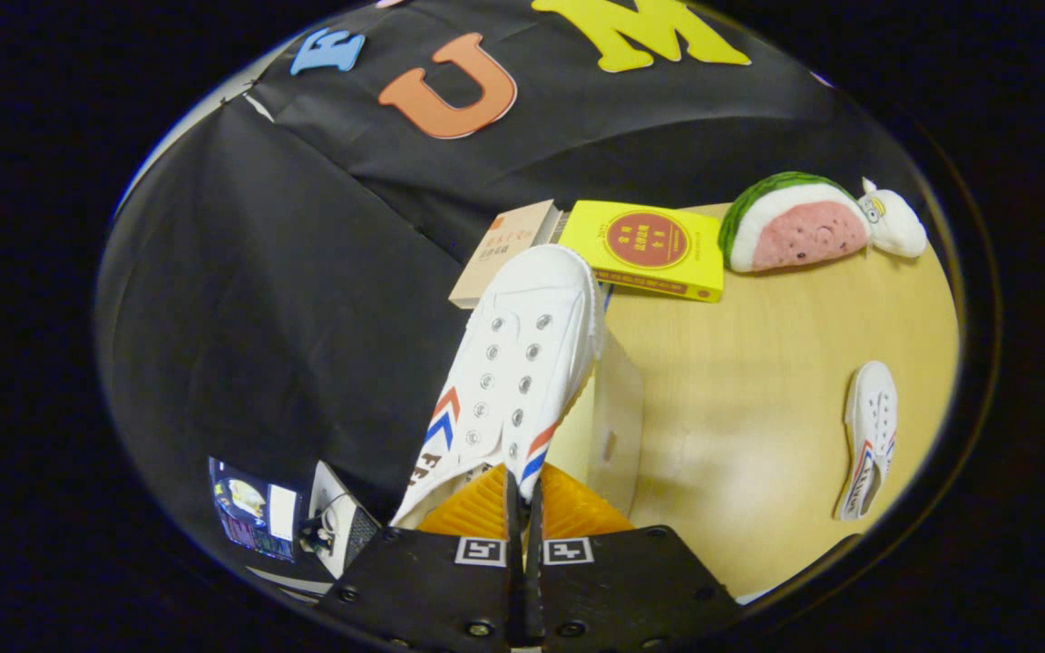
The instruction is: Open the storage box then place both shoes into the box .Put the left shoe in first, then the right shoe, with the right side of both shoes facing outward in a uniform manner.
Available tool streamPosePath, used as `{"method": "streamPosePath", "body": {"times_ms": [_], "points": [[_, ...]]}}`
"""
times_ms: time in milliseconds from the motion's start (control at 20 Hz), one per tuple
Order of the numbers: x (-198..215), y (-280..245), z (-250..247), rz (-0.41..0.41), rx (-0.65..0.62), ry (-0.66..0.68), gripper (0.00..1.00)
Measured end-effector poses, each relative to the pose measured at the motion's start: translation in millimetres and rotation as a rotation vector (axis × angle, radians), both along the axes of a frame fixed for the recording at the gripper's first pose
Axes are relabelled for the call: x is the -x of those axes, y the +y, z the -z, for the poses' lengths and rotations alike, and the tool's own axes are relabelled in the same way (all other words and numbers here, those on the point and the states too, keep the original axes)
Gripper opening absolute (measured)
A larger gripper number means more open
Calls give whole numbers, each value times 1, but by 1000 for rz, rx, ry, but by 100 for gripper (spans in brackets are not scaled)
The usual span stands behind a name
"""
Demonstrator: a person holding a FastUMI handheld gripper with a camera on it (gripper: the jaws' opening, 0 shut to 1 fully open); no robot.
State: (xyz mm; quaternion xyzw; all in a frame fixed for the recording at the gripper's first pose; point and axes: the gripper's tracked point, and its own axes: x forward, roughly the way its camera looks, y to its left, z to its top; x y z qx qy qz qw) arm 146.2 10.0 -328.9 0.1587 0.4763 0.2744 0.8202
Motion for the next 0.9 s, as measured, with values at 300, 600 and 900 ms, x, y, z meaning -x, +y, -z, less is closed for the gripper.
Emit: {"method": "streamPosePath", "body": {"times_ms": [300, 600, 900], "points": [[1, 85, 52, 35, 97, -54, 0], [6, 112, 111, 46, 218, -2, 0], [-9, 124, 138, 52, 291, 50, 0]]}}
